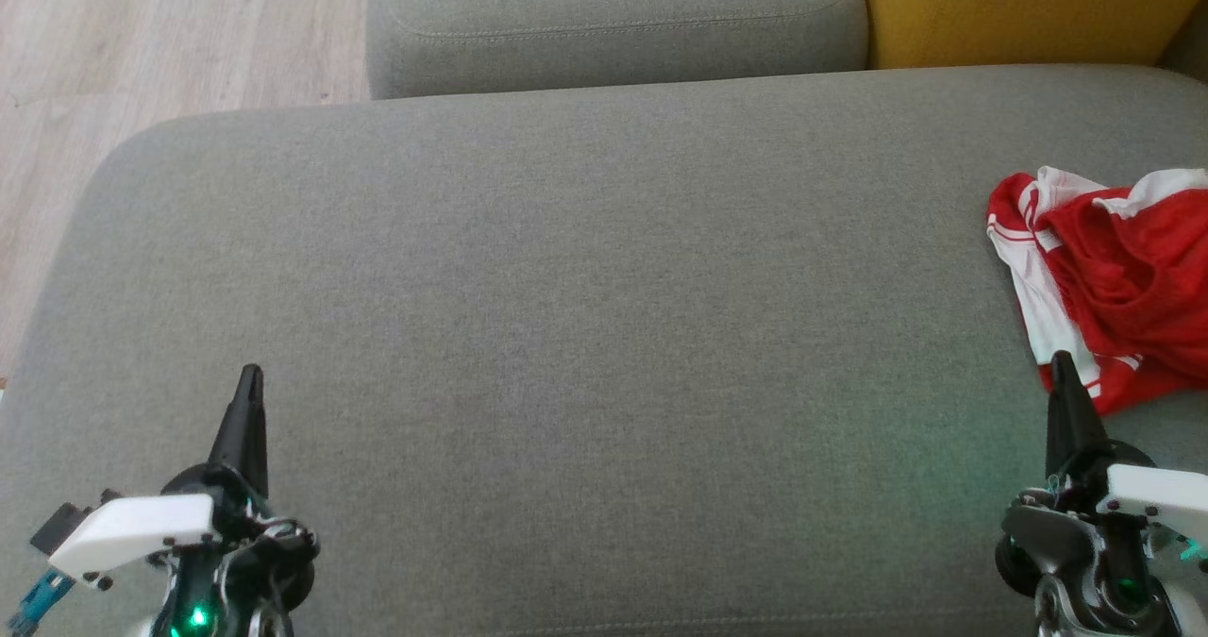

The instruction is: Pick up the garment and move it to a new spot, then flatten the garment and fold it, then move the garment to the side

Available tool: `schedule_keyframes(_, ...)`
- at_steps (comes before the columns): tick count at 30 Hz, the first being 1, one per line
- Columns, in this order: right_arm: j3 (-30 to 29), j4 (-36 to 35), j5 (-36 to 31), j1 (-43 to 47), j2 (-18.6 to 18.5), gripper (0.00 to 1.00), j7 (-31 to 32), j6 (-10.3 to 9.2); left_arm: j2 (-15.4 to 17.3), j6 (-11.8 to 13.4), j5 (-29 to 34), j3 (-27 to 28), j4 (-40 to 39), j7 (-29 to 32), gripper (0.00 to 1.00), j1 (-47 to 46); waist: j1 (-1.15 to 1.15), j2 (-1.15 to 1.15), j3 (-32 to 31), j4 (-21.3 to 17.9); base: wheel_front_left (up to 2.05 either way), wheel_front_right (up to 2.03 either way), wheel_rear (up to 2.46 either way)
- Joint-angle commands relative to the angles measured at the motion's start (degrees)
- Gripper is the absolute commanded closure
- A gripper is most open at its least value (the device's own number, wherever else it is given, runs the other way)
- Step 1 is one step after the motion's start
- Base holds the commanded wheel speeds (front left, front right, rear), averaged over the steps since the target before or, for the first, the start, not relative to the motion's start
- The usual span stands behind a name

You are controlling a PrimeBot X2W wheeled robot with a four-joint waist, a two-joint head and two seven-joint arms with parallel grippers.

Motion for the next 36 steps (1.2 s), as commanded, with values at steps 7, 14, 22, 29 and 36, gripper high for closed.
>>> schedule_keyframes(7, 0.9, -1.8, -0.2, -2.7, -0.6, 1.0, 0.6, -0.04, 0.4, -0.4, 0.2, 2.4, -1.5, 0.4, 1.0, -3.0, 0.0, 0.0, 0.0, 0.0, 0.0, 0.0, 0.0)
schedule_keyframes(14, 0.8, -1.8, -0.3, -2.8, -0.5, 1.0, 0.7, -0.04, 0.4, -0.4, 0.3, 2.5, -1.5, 0.5, 1.0, -3.0, 0.0, 0.0, 0.0, 0.0, 0.0, 0.0, 0.0)
schedule_keyframes(22, 0.7, -1.8, -0.4, -2.8, -0.4, 1.0, 0.8, -0.04, 0.3, -0.4, 0.4, 2.6, -1.5, 0.6, 1.0, -3.0, 0.0, 0.0, 0.0, 0.0, 0.0, 0.0, 0.0)
schedule_keyframes(29, 0.6, -1.8, -0.5, -2.8, -0.3, 1.0, 0.9, -0.04, 0.2, -0.4, 0.5, 2.8, -1.5, 0.7, 1.0, -3.0, 0.0, 0.0, 0.0, 0.0, 0.0, 0.0, 0.0)
schedule_keyframes(36, 0.4, -1.8, -0.6, -2.8, -0.2, 1.0, 1.0, -0.04, 0.1, -0.4, 0.6, 2.8, -1.5, 0.8, 1.0, -3.0, 0.0, 0.0, 0.0, 0.0, 0.0, 0.0, 0.0)
